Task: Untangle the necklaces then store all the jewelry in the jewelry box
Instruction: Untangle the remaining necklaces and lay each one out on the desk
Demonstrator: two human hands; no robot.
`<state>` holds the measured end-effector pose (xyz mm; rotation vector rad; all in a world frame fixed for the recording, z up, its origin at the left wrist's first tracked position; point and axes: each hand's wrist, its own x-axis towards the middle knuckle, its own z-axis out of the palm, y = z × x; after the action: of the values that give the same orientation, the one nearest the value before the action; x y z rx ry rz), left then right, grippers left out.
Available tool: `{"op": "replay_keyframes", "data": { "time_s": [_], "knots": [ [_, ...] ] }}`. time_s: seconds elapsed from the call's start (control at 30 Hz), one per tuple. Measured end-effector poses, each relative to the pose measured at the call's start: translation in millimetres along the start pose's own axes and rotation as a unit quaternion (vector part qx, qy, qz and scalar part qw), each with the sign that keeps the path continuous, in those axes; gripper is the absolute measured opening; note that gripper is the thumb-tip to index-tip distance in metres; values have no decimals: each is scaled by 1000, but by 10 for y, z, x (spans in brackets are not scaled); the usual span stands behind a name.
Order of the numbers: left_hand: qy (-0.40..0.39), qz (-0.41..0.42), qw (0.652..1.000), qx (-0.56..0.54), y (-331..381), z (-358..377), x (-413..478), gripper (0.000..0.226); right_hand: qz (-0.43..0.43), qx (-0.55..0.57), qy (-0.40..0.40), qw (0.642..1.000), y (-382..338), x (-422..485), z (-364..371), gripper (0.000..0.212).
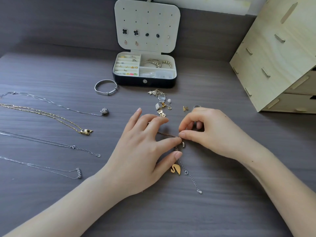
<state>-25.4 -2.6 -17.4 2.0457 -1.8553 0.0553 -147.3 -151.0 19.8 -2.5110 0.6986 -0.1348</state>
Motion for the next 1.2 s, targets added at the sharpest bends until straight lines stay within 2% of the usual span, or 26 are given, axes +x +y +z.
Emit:
{"op": "replay_keyframes", "data": {
  "time_s": [0.1, 0.33, 0.47, 0.57, 0.7, 0.83, 0.97, 1.2],
  "knots": [
    [3, -2, 1000, -5, -9, -7, -4, 34, -8, -25, -36, 999, -24, 31, -61, 10],
    [13, 19, 1000, -8, -11, 7, 0, 30, -30, -164, -52, 985, -165, 18, -22, 11],
    [6, 19, 1000, -17, -16, 5, -2, 29, -2, -182, -74, 980, -209, 59, -14, 13],
    [2, 20, 999, -25, -15, 3, -4, 29, 13, -128, -53, 990, -175, 71, 13, 15],
    [4, 25, 999, -27, -20, 6, -3, 28, 37, 19, -14, 999, -108, 78, 38, 17],
    [7, 28, 999, -30, -29, 10, -6, 26, 91, 158, 43, 982, -92, 101, 43, 20],
    [12, 29, 999, -28, -29, 20, -16, 27, 122, 201, 80, 969, -71, 120, 62, 20],
    [32, 46, 998, -20, -25, 19, -23, 31, 169, 311, 70, 933, -13, 131, 47, 26]
  ]
}}
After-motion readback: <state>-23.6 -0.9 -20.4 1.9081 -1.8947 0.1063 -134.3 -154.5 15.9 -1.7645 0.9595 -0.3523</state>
